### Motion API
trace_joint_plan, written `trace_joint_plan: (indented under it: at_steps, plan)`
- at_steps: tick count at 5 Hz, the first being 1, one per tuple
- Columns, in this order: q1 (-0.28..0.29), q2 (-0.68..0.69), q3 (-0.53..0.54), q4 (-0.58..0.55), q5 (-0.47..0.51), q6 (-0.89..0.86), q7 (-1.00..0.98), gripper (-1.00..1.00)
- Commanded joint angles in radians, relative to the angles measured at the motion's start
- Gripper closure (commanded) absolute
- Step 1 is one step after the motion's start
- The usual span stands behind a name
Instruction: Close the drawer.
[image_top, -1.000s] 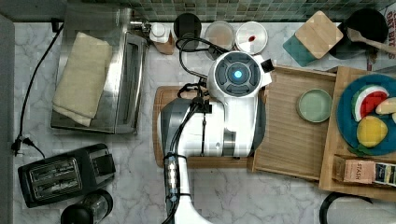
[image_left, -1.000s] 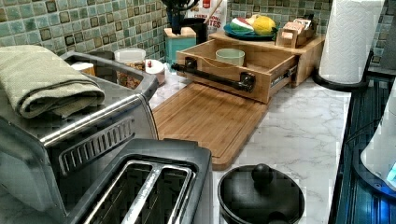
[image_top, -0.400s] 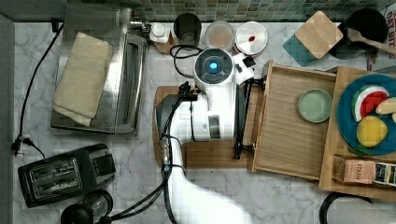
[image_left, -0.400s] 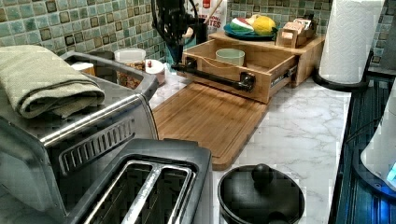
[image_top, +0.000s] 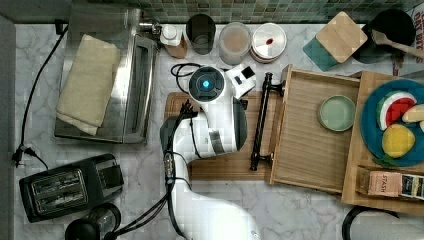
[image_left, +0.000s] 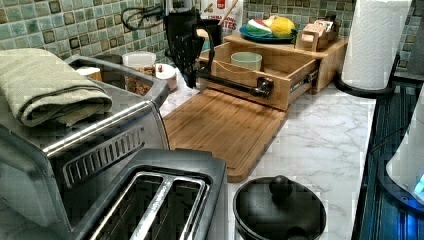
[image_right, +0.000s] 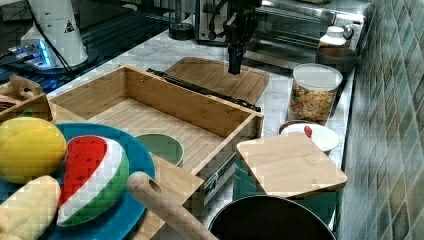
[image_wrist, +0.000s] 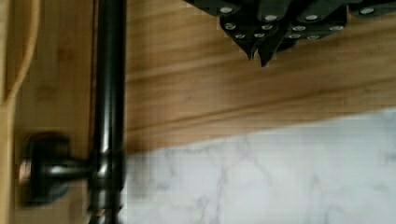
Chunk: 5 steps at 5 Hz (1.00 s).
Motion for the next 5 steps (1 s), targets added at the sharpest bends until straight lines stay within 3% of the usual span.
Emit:
trace_joint_plan:
  at_steps: [1,3,5]
  plan:
    - [-0.028,0.009,-0.040,-0.037,-0.061,0.012,-0.055,1.00]
    - [-0.081,-0.031,-0.077,-0.125,-0.077,0.110,-0.144,1.00]
    - [-0.188,-0.041,-0.088,-0.159,-0.010,0.158,-0.308,1.00]
